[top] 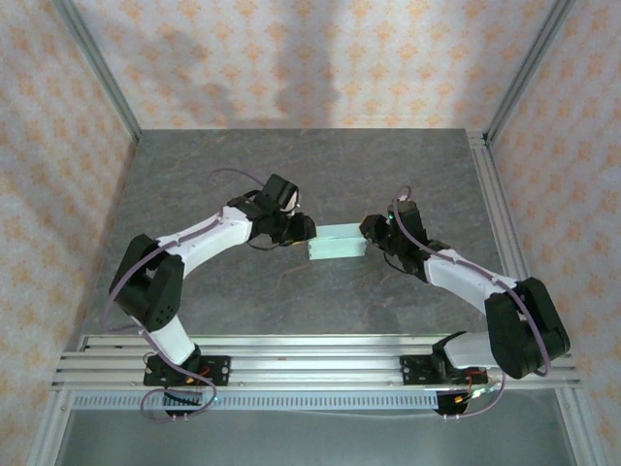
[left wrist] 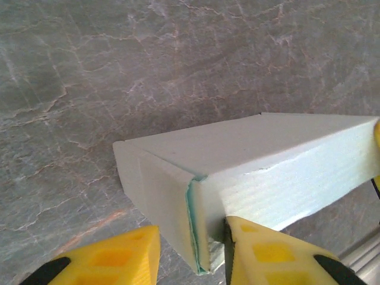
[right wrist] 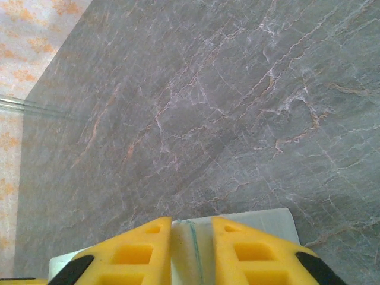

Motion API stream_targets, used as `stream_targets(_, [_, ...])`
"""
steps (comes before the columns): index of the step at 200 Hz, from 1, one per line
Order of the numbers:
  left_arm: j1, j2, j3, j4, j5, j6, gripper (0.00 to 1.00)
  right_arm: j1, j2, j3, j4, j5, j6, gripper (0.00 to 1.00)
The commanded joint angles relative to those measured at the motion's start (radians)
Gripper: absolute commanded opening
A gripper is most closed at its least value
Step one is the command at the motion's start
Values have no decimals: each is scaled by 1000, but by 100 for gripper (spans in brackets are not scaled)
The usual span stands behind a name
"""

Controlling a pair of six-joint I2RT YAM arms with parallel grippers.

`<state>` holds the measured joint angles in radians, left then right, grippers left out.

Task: Fold the paper box

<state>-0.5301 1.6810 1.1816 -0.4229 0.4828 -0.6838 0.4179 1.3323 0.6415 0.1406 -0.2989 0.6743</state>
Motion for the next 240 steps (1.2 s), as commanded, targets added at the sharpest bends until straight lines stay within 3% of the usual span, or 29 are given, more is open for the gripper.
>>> stream_targets(1, [2,28,-77,-64,-42,1,28,3,-12,-35,-46,-43,-38,37])
stream_targets(28, [2,38,-107,-53,-47,-2,24,3,-16,-42,37,-125,-82,62])
stream_targets(50, [2,49,-100,-60,-50,7,22,4,6,-45,66,-186,-102,66])
stream_targets(82, [2,58,-92,-72,-56,16,19,2,5,-69,60,-156,-81,39])
stream_targets(133, [2,70,-97,-82,-63,27,18,-8,-52,-97,-14,-74,-108,14])
stream_targets(146, [2,73,-95,-83,-60,32,17,-9,-49,-88,-27,-86,-121,9])
stream_targets(182, [2,72,-86,-66,-43,47,12,-9,-26,-52,-42,-133,-135,8])
stream_targets(195, [2,68,-82,-69,-44,51,13,-8,-46,-37,-70,-124,-152,14])
stream_targets(215, [2,53,-65,-79,-49,53,26,-8,-98,-6,-129,-82,-182,41])
stream_targets(240, [2,24,-2,-128,-58,65,39,-9,-143,42,-209,-32,-231,62])
